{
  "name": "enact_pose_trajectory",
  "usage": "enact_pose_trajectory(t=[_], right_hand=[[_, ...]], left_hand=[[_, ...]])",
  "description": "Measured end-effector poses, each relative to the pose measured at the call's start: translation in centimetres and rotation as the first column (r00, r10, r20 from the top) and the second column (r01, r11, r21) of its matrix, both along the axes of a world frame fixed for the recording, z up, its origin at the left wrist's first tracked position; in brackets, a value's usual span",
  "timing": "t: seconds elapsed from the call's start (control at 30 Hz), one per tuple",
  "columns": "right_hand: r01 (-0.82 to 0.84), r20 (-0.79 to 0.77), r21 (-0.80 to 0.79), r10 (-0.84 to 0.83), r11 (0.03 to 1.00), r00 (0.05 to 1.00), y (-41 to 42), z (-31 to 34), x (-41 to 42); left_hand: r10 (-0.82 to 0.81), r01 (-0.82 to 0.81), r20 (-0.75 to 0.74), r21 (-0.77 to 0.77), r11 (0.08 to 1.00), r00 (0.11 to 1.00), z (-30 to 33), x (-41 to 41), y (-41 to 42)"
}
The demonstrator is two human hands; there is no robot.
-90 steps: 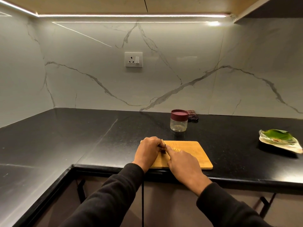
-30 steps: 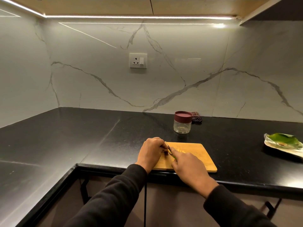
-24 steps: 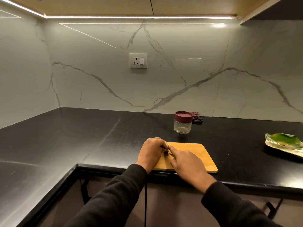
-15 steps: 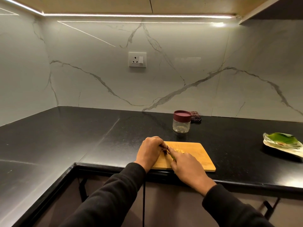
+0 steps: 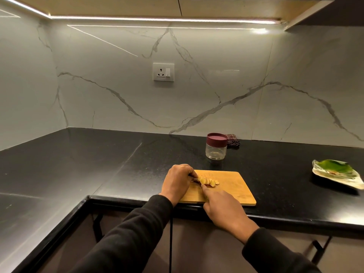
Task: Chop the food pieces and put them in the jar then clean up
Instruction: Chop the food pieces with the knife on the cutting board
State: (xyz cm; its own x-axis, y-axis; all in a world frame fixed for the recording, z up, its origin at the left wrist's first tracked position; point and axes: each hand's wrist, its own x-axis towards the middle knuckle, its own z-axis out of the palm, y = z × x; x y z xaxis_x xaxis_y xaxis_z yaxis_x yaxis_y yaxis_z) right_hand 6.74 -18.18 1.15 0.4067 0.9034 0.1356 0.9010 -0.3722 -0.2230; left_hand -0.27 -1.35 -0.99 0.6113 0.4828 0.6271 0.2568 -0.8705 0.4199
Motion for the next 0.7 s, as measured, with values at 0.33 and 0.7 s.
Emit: enact_pose_trajectory(t=[0.33, 0.7], right_hand=[[0.075, -0.415, 0.086, -0.033, 0.994, 0.909, -2.3, -0.4, 0.5], [0.142, -0.509, 0.136, -0.053, 0.981, 0.859, -3.4, 0.1, -0.2]], left_hand=[[-0.009, 0.01, -0.023, 0.022, 1.0, 1.0, 0.1, 0.0, -0.3], [-0.043, 0.041, -0.063, -0.026, 0.999, 0.997, 0.0, 0.2, -0.1]])
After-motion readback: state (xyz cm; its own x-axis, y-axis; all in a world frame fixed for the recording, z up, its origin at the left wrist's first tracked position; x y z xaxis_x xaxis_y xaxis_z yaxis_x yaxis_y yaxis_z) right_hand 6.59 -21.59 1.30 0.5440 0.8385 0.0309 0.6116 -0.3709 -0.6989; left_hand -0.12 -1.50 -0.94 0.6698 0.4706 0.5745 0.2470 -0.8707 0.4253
